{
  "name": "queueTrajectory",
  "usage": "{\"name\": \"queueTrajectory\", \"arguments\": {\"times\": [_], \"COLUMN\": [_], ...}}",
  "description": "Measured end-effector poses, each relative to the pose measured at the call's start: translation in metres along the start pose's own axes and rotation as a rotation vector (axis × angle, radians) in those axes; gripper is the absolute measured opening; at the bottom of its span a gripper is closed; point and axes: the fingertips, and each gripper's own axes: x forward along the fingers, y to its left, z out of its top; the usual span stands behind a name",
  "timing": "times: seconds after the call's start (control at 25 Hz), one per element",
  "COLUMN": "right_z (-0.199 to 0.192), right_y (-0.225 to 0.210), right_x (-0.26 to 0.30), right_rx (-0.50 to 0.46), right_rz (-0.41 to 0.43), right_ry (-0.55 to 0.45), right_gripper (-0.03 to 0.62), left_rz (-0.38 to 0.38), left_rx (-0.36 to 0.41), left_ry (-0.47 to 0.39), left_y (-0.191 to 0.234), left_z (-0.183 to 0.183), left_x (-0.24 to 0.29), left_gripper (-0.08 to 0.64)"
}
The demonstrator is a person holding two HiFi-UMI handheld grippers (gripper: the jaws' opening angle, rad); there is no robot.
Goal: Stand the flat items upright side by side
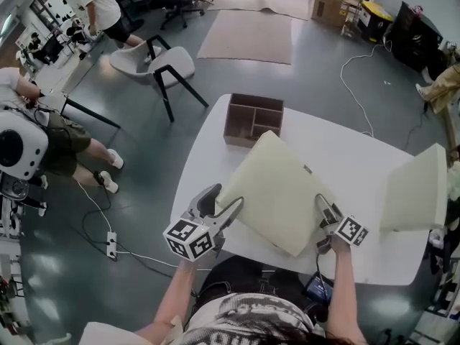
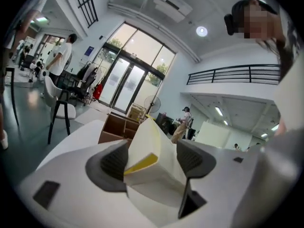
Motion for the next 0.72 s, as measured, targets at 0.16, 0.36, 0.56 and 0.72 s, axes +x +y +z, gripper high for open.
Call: {"name": "queueTrajectory", "arguments": {"times": [0.16, 0.36, 0.56, 0.72], "right_z": [0.000, 0.009, 0.016, 0.017], "right_y": [-0.007, -0.014, -0.014, -0.017], "right_x": [-0.004, -0.017, -0.023, -0.028], "right_rx": [0.050, 0.124, 0.153, 0.183], "right_rz": [0.047, 0.098, 0.168, 0.204], "right_ry": [-0.017, -0.062, -0.055, -0.041], "right_gripper": [0.383, 0.379, 0.377, 0.379], "left_rz": [-0.015, -0.076, -0.109, -0.200], "left_rx": [-0.015, -0.197, -0.265, -0.230], "left_ry": [-0.095, -0.272, -0.404, -0.426], "left_y": [-0.021, -0.058, -0.087, -0.116], "left_z": [0.024, 0.048, 0.065, 0.071], "left_x": [-0.001, -0.017, -0.028, -0.032], "left_gripper": [0.304, 0.207, 0.207, 0.207]}}
